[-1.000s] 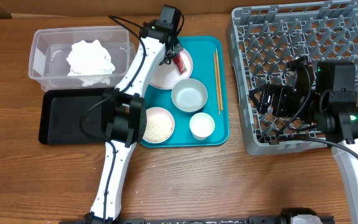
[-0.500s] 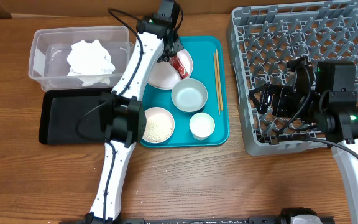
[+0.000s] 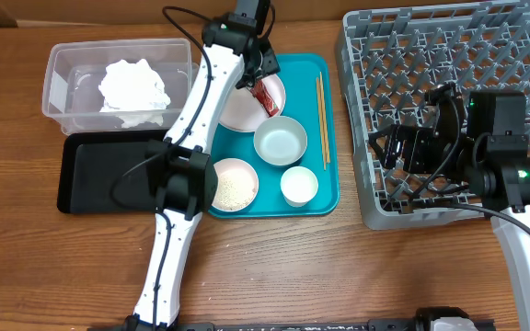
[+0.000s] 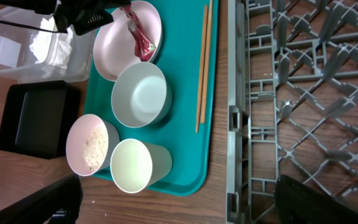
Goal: Sort waste into correct bins and load items into the dishwasher
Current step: 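Grasp the red snack wrapper on the plate with the left gripper, then carry the red wrapper to the clear bin and release it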
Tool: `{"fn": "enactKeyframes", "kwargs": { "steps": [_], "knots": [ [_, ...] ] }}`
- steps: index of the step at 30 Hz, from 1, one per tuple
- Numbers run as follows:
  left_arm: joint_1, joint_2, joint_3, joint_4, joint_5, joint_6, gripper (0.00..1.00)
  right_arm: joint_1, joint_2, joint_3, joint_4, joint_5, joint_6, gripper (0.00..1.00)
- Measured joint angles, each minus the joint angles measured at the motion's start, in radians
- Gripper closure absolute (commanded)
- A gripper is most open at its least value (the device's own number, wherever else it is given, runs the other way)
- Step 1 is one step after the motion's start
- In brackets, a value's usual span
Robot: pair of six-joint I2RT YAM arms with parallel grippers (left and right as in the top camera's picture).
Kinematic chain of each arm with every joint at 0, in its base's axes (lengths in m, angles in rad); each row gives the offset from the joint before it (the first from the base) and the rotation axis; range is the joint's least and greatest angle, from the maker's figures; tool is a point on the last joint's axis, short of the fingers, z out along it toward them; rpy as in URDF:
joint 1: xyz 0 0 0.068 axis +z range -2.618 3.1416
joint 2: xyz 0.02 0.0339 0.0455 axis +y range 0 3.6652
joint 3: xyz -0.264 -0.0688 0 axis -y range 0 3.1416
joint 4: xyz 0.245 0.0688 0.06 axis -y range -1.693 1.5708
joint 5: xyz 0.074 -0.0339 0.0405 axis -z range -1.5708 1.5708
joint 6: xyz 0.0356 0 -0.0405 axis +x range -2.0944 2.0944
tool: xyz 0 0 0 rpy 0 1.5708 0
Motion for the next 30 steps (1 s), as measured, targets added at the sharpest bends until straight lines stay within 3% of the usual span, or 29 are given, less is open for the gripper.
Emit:
{"fn": "enactKeyframes", "kwargs": {
  "steps": [6,10,13,15,17,24,30],
  "knots": [
    [-0.001,0.058,0.000,0.003,0.006,0.006,0.39,0.000,0.000,0.000,-0.004,0.000,0.000,0.00],
    [0.000,0.108,0.000,-0.008,0.006,0.017,0.45,0.000,0.000,0.000,-0.005,0.000,0.000,0.00],
    [0.000,0.113,0.010,-0.008,0.006,0.019,0.61,0.000,0.000,0.000,-0.005,0.000,0.000,0.00],
    [0.000,0.117,0.010,-0.012,0.006,0.025,0.83,0.000,0.000,0.000,-0.006,0.000,0.001,0.00],
    [0.000,0.117,0.010,-0.016,0.007,0.027,0.96,0.000,0.000,0.000,-0.006,0.000,0.000,0.00],
    [0.008,0.119,0.031,-0.047,0.062,0.040,0.96,0.000,0.000,0.000,-0.007,0.000,0.000,0.00],
    [0.064,0.110,0.180,-0.182,0.138,0.043,0.96,0.000,0.000,0.000,-0.006,0.000,0.000,0.00]
  ]
}}
